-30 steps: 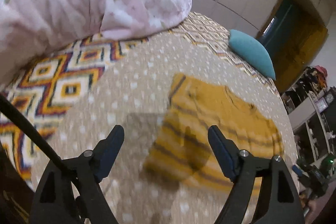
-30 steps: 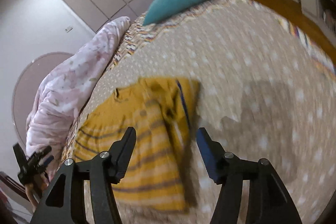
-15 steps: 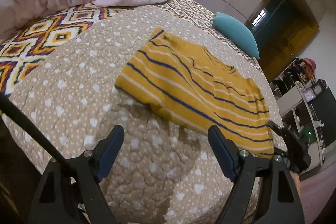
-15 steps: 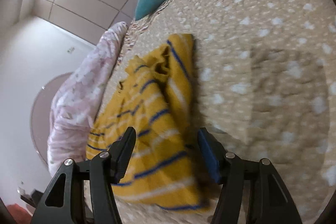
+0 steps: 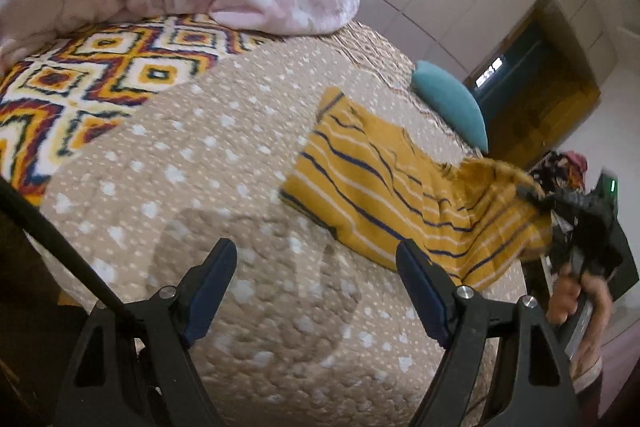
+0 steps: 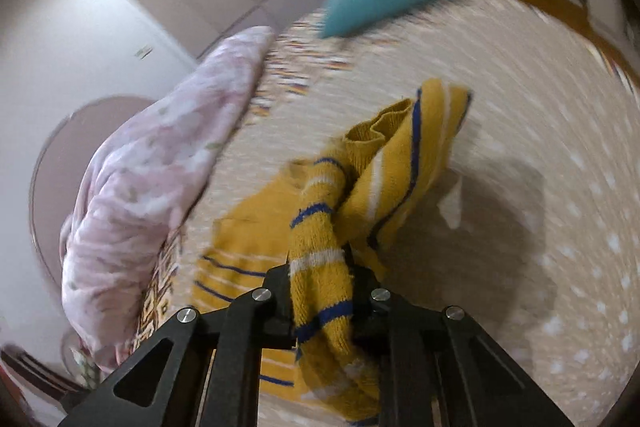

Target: Fold small clothes

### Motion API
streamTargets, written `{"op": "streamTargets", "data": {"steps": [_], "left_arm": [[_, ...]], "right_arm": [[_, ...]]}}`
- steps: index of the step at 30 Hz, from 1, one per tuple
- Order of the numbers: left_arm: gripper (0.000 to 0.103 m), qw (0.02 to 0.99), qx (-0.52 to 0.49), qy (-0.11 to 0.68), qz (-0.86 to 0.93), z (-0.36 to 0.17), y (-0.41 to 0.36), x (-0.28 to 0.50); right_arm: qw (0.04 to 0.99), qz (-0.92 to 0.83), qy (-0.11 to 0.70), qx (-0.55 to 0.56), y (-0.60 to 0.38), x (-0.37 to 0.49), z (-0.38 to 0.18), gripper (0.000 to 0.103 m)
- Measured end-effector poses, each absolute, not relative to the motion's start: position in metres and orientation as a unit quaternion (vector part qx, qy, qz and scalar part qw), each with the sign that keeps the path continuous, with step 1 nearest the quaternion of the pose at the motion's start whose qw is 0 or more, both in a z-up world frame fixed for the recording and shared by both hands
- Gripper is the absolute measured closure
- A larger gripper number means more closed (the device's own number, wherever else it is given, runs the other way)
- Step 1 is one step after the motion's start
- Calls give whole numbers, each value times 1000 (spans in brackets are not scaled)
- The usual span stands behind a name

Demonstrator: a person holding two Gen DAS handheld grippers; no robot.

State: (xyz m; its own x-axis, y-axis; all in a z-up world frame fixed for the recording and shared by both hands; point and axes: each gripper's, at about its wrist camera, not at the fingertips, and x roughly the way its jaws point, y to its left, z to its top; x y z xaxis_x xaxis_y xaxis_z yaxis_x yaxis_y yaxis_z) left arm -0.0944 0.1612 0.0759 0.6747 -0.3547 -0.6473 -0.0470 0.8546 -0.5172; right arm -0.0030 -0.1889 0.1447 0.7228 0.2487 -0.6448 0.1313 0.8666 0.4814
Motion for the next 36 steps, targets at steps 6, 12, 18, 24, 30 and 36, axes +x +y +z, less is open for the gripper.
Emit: {"op": "streamTargets", "data": {"steps": [6, 12, 18, 24, 30, 36], "left_arm": [[22, 877, -293, 377, -49, 70, 210, -101], [22, 871, -317, 375, -23, 63, 239, -107], [22, 870, -316, 378, -27, 61, 238, -105], [22, 867, -292, 398, -66, 65, 204, -78], [22, 873, -210, 422, -124, 72, 138, 0], [60, 850, -180, 475, -137, 46, 97, 71]], "right_arm": [[884, 98, 442, 118, -32, 62, 112, 87], [839, 161, 517, 52, 45, 78, 43, 85], [843, 228, 474, 116, 21, 49, 83, 61], [889, 151, 421, 104, -63, 11, 121, 42], [885, 81, 434, 147, -141, -11, 102, 42], [873, 57, 446, 188, -183, -31, 76, 42]]}}
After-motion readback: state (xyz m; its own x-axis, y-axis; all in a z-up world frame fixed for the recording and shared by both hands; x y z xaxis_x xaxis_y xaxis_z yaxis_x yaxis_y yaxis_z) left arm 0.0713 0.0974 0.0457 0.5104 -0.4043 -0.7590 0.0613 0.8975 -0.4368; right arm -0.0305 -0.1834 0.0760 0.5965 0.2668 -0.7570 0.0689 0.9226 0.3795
